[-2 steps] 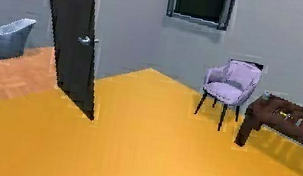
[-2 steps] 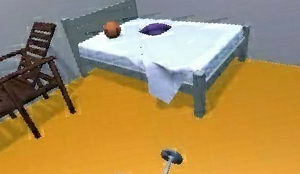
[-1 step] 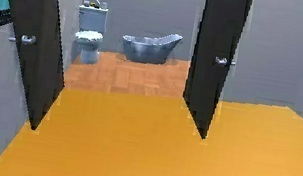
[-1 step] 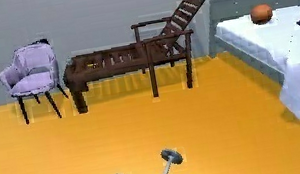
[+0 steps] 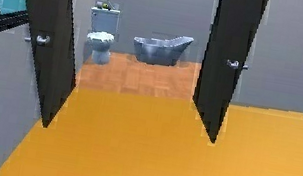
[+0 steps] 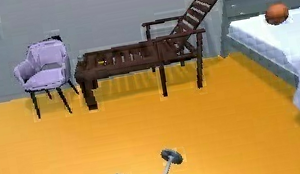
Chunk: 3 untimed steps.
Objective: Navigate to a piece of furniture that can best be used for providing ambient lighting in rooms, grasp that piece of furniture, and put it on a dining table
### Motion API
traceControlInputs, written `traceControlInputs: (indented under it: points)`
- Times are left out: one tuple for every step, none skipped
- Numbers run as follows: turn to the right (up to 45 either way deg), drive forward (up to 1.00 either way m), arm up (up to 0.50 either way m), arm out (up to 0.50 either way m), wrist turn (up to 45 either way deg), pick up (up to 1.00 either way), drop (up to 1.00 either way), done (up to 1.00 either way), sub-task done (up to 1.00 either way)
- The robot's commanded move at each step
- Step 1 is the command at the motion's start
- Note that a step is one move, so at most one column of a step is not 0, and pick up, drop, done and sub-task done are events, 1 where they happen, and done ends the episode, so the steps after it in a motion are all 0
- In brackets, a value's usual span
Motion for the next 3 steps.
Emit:
traceControlInputs:
  points:
    - [0.0, 1.00, 0.00, 0.00, 0.0, 0.00, 0.00, 0.00, 0.00]
    - [0.0, 1.00, 0.00, 0.00, 0.0, 0.00, 0.00, 0.00, 0.00]
    - [0.0, 1.00, 0.00, 0.00, 0.0, 0.00, 0.00, 0.00, 0.00]
